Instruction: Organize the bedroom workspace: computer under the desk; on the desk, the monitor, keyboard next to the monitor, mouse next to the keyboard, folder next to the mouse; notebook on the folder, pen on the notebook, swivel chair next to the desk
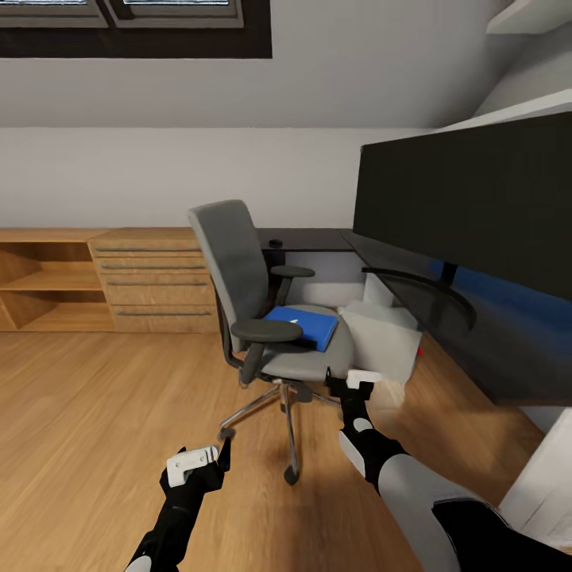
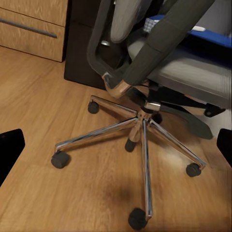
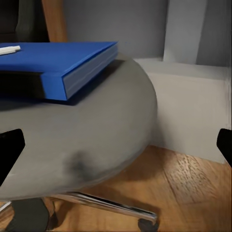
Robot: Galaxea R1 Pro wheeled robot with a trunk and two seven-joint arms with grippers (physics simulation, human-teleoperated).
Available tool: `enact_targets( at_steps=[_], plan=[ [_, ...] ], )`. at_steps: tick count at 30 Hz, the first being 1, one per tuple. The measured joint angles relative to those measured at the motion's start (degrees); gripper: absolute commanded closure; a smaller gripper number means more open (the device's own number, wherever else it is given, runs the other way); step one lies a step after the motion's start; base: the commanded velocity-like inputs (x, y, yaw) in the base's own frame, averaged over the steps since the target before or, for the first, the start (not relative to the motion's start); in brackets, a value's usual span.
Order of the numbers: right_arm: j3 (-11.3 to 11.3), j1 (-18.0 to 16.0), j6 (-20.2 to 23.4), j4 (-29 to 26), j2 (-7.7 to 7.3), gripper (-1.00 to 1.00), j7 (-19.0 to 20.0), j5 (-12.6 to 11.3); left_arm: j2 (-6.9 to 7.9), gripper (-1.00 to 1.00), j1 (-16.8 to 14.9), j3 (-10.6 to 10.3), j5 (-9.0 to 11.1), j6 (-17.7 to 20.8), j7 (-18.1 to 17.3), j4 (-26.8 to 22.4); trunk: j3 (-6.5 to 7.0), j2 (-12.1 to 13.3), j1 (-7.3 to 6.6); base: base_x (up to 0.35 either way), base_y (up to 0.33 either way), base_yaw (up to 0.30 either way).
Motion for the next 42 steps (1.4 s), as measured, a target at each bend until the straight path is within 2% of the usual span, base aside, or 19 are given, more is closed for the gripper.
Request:
enact_targets(
  at_steps=[7, 19, 27, 32, 34, 35, 37, 39, 42],
  plan=[
    [0.0, 0.0, 0.0, 0.1, -0.01, -1.0, 0.1, 0.0, 0.0, -1.0, 0.0, 0.0, 0.0, 0.0, 0.0, 0.0, 0.0, 0.0, 0.0, 0.001, 0.001, -0.235],
    [0.0, 0.0, 0.0, 0.1, 0.0, -1.0, 0.1, 0.0, 0.07, -1.0, 0.0, 0.6, 0.0, 0.0, 0.1, 0.7, 0.0, 0.0, 0.0, 0.0, 0.0, -0.03],
    [0.0, 0.0, 0.0, 0.0, 0.0, -1.0, 0.0, 0.0, 0.14, -1.0, 0.0, 2.4, 0.0, 0.2, 1.1, 1.7, 0.0, 0.0, 0.0, 0.0, 0.0, -0.001],
    [0.0, 0.0, 0.0, 0.0, 0.0, -1.0, 0.0, 0.0, 0.16, -1.0, 0.0, 3.2, -0.1, 5.0, 2.1, 1.9, 0.0, 0.0, 0.0, 0.0, 0.0, 0.0],
    [0.0, 0.0, 0.0, 0.0, 0.0, -1.0, 0.0, 0.0, 0.17, -1.0, 0.1, 3.4, -0.1, 9.4, 3.1, 2.0, 0.0, 0.0, 0.0, 0.0, 0.0, 0.0],
    [0.0, 0.0, 0.0, -0.1, 0.0, -1.0, 0.0, 0.0, 0.2, -1.0, 0.1, 3.5, -0.1, 13.4, 4.0, 2.0, 0.0, 0.0, 0.0, 0.0, 0.0, 0.0],
    [0.0, 0.0, 0.0, -0.1, -0.02, -1.0, -0.1, 0.0, 0.22, -1.0, 0.0, 3.6, -0.1, 15.7, 4.5, 2.3, 0.0, 0.0, 0.0, 0.0, 0.0, 0.0],
    [0.0, 0.0, 0.0, -0.2, -0.05, -1.0, -0.1, 0.0, 0.24, -1.0, -0.6, 3.7, 0.0, 18.3, 4.9, 3.7, 0.0, 0.0, 0.0, 0.0, 0.0, 0.0],
    [0.0, 0.0, 0.0, -0.1, -0.08, -1.0, -0.1, 0.0, 0.27, -1.0, -4.4, 4.7, 0.1, 21.2, 5.5, 9.0, 0.0, 0.0, 0.0, 0.0, 0.0, 0.0]
  ],
)
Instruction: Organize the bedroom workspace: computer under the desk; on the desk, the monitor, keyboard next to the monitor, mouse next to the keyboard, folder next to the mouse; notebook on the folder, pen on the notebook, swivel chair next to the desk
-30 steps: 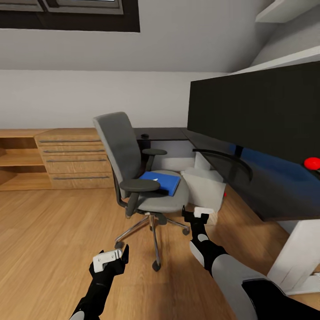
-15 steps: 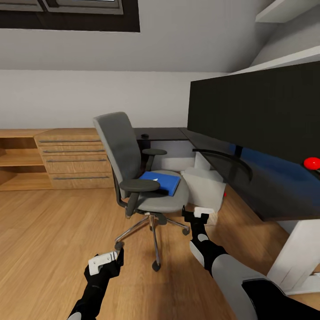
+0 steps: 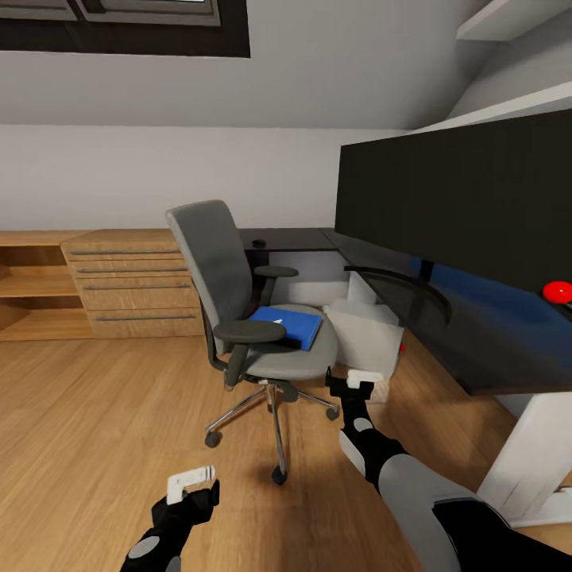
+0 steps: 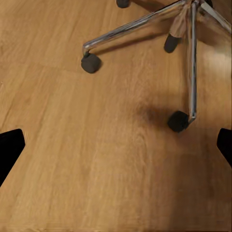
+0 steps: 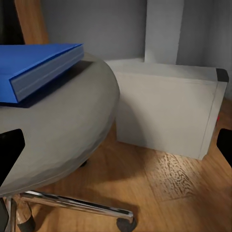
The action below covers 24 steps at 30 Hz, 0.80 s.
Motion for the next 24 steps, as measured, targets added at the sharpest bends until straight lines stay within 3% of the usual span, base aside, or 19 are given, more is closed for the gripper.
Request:
enact_targets(
  at_steps=[1, 4, 7, 11, 14, 18, 20, 24],
  plan=[
    [0.0, 0.0, 0.0, -0.1, -0.01, -1.0, 0.0, 0.0, 0.01, -1.0, -4.9, 3.2, 0.0, 0.9, 0.2, 7.5, 0.02, 0.0, 0.01, 0.0, 0.0, 0.0],
    [-0.2, 0.0, 0.2, -0.3, -0.09, -1.0, 0.0, -0.1, 0.0, -1.0, -7.0, 4.0, 0.1, 0.9, 0.2, 9.3, 0.01, 0.0, 0.0, 0.0, 0.0, 0.0],
    [-1.9, 0.0, 0.7, -0.5, -0.19, -1.0, 0.0, -2.9, -0.03, -1.0, -7.4, 4.5, 0.1, 0.8, 0.1, 7.9, 0.01, 0.0, 0.0, 0.0, 0.0, 0.0],
    [-4.5, 0.0, 1.2, -0.5, -0.29, -1.0, 2.2, -9.9, 0.0, -1.0, -7.5, 4.8, 0.1, 0.8, 0.1, 5.9, 0.01, 0.0, 0.0, 0.0, 0.0, 0.0],
    [-5.2, 0.0, 1.5, -0.6, -0.35, -1.0, 5.8, -13.6, 0.07, -1.0, -7.5, 4.9, 0.1, 0.8, 0.1, 5.2, 0.01, 0.0, 0.0, 0.0, 0.0, 0.0],
    [-5.6, -0.1, 1.7, -0.6, -0.47, -1.0, 11.0, -16.6, 0.1, -1.0, -7.5, 4.9, 0.2, 0.7, 0.0, 4.9, 0.01, 0.0, 0.0, 0.0, 0.0, 0.0],
    [-5.7, -0.1, 1.7, -0.6, -0.59, -1.0, 12.6, -17.8, 0.11, -1.0, -7.5, 4.9, 0.2, 0.7, 0.0, 4.9, 0.01, 0.0, 0.0, 0.0, 0.0, 0.0],
    [-5.9, -0.1, 1.8, -0.6, -0.85, -1.0, 14.7, -22.4, 0.11, -1.0, -7.6, 4.9, 0.1, 0.6, 0.0, 4.8, 0.01, 0.0, 0.0, 0.0, 0.0, 0.0]
  ],
)
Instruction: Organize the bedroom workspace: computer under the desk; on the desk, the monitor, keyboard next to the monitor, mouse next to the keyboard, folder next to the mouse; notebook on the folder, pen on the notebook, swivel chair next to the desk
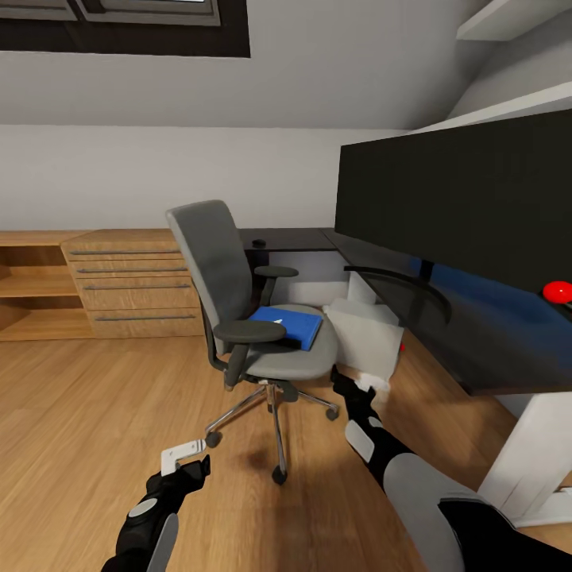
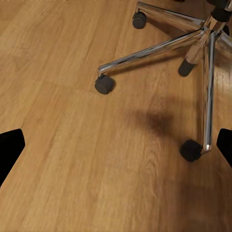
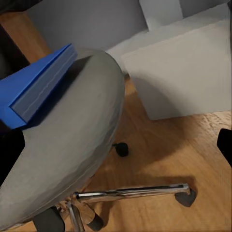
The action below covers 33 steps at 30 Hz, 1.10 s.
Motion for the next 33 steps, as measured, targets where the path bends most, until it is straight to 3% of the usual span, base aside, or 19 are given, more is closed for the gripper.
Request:
enact_targets(
  at_steps=[7, 11, 13, 16, 17, 20, 21, 33],
  plan=[
    [0.0, 0.0, 1.7, 0.0, -0.35, -1.0, 0.7, -8.5, 0.0, -1.0, 0.0, 0.0, 0.0, -0.1, 0.0, -0.1, 0.0, 0.0, 0.0, 0.0, 0.0, 0.0],
    [0.0, 0.0, 5.6, -0.3, -1.5, -1.0, 1.2, -10.3, 0.0, -1.0, 0.0, 0.0, 0.0, -0.1, 0.0, -0.1, 0.0, 0.0, 0.0, 0.0, 0.0, 0.0],
    [0.0, 0.0, 11.9, -4.0, -3.01, -1.0, 3.8, -10.7, 0.0, -1.0, 0.0, 0.0, 0.0, -0.2, 0.0, -0.1, 0.0, 0.0, 0.0, 0.0, 0.0, 0.0],
    [0.0, 0.1, 15.7, -5.9, -4.4, -1.0, 6.5, -10.7, 0.0, -1.0, 0.0, 0.0, 0.0, -0.2, 0.0, -0.1, 0.0, 0.0, 0.0, 0.087, 0.0, 0.0],
    [0.0, 0.0, 16.8, -6.4, -5.08, -1.0, 8.9, -12.8, 0.0, -1.0, 0.0, 0.0, 0.0, -0.3, 0.0, -0.1, 0.0, 0.0, -0.02, 0.256, 0.0, 0.0],
    [0.0, 0.1, 17.1, -6.5, -5.74, -1.0, 9.5, -16.2, 0.0, -1.0, 0.0, 0.0, 0.0, -0.3, 0.0, -0.1, 0.0, 0.0, -0.03, 0.22, 0.0, 0.0],
    [0.0, 0.1, 17.1, -6.5, -6.28, -1.0, 9.7, -18.9, -0.01, -1.0, 0.0, 0.0, 0.0, -0.3, 0.0, -0.1, 0.0, 0.0, -0.01, 0.052, 0.0, 0.0],
    [0.0, 0.0, 19.5, -6.4, -6.67, -1.0, 9.8, -19.8, 0.0, -1.0, 0.0, 0.0, 0.0, -0.3, 0.0, -0.1, 0.0, 0.0, -0.02, 0.191, 0.0, 0.0]
  ],
)
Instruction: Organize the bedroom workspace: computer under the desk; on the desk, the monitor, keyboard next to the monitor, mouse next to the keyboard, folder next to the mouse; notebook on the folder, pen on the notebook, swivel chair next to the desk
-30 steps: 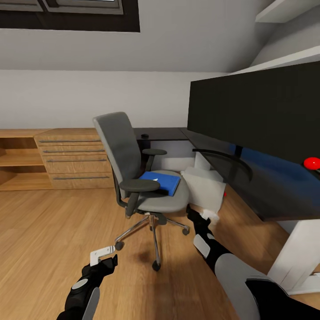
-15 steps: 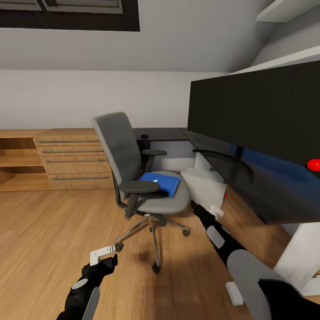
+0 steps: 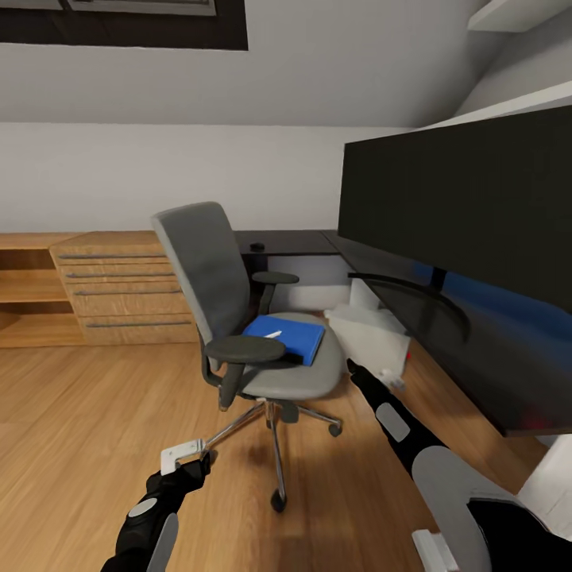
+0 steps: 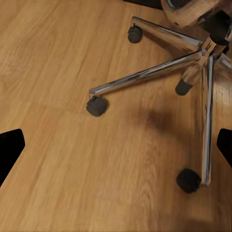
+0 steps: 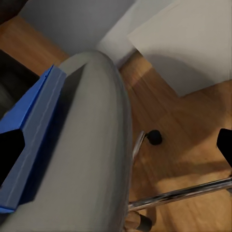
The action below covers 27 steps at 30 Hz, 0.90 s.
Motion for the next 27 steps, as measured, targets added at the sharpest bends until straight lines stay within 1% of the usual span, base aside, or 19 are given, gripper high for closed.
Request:
enact_targets(
  at_steps=[1, 9, 10, 12, 13, 16, 27],
  plan=[
    [0.0, 0.0, 0.8, 0.0, 0.0, -1.0, 0.0, 0.0, 0.0, -1.0, 0.0, 0.0, 0.0, 0.0, 0.0, 0.0, 0.0, 0.0, 0.01, 0.111, 0.0, 0.0],
    [0.0, 0.0, 2.3, 0.0, -0.13, -1.0, 0.1, -0.2, 0.0, -1.0, 0.0, 0.0, 0.1, 0.1, 0.0, 0.0, 0.0, 0.0, -0.01, 0.226, 0.114, 0.0],
    [-0.1, 0.0, 3.3, 0.0, -0.27, -1.0, 0.1, -0.2, 0.0, -1.0, 0.0, 0.0, 0.1, 0.0, 0.0, -0.2, 0.0, 0.0, 0.0, 0.076, 0.047, 0.0],
    [-0.1, 0.0, 3.7, 0.0, -0.32, -1.0, 0.1, -0.2, -0.05, -1.0, 0.0, 0.0, 0.1, -0.1, 0.0, -2.0, 0.0, 0.0, 0.01, 0.034, 0.021, 0.0],
    [-0.1, 0.0, 3.8, 0.0, -0.34, -1.0, 0.1, -0.3, -0.07, -1.0, 0.0, -0.1, 0.1, -0.2, 0.0, -4.7, 0.0, 0.0, 0.01, 0.016, 0.01, 0.0],
    [0.0, 0.0, 3.9, 0.0, -0.33, -1.0, 0.1, -0.2, -0.08, -1.0, 0.1, -0.1, 0.1, -0.2, -0.1, -7.2, 0.0, 0.0, 0.02, 0.007, 0.004, 0.0],
    [0.0, 0.0, 3.9, 0.0, -0.49, -1.0, 0.2, -0.3, -0.23, -1.0, 0.2, -0.2, 0.2, 0.2, -0.1, -10.7, 0.0, 0.0, 0.02, 0.001, 0.0, 0.0]
  ],
)
